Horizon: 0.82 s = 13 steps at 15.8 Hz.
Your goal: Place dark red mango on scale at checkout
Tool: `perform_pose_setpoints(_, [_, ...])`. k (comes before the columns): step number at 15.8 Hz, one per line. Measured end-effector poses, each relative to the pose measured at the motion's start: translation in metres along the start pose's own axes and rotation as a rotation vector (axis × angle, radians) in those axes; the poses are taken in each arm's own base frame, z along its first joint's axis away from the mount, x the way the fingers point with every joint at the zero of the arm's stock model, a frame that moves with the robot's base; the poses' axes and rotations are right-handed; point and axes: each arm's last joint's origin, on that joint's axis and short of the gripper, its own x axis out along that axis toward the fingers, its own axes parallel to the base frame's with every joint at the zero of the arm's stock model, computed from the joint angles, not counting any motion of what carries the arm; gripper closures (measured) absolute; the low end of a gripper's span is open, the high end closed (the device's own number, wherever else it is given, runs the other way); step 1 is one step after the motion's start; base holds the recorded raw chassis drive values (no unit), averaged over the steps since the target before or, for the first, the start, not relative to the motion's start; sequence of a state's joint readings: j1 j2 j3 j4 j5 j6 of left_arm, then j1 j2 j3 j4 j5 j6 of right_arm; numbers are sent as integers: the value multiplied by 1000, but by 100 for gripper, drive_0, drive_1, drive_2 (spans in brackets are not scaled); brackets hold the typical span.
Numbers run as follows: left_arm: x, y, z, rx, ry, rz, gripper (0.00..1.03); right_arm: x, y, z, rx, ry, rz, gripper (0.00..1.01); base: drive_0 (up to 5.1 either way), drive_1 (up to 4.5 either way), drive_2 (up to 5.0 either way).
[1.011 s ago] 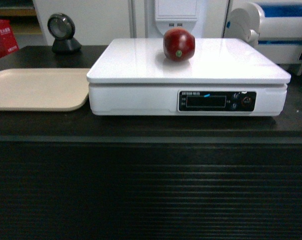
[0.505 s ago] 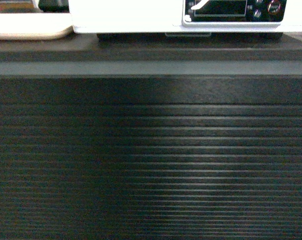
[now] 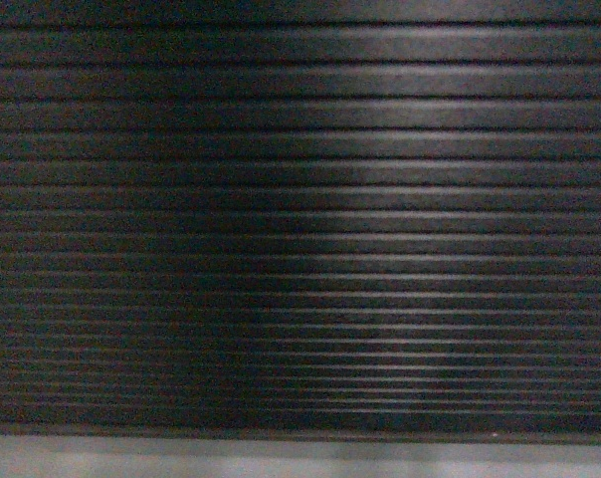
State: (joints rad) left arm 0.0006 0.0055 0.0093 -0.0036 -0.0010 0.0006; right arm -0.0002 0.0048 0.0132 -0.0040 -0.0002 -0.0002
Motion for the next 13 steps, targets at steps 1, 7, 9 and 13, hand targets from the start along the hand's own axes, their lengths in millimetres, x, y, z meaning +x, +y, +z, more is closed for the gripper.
perform_pose_setpoints(1, [0, 0, 0, 0, 0, 0, 5, 0, 0, 0, 0, -1, 0, 3, 0, 0, 0])
perform_pose_setpoints(7, [0, 0, 0, 0, 2, 0, 5, 0, 0, 0, -1, 2, 0, 3, 0, 0, 0])
perform_pose_setpoints(9, [0, 0, 0, 0, 2, 0, 5, 0, 0, 0, -1, 1, 0, 3, 0, 0, 0])
perform_pose_setpoints(13, [0, 0, 0, 0, 2, 0, 5, 0, 0, 0, -1, 1, 0, 3, 0, 0, 0])
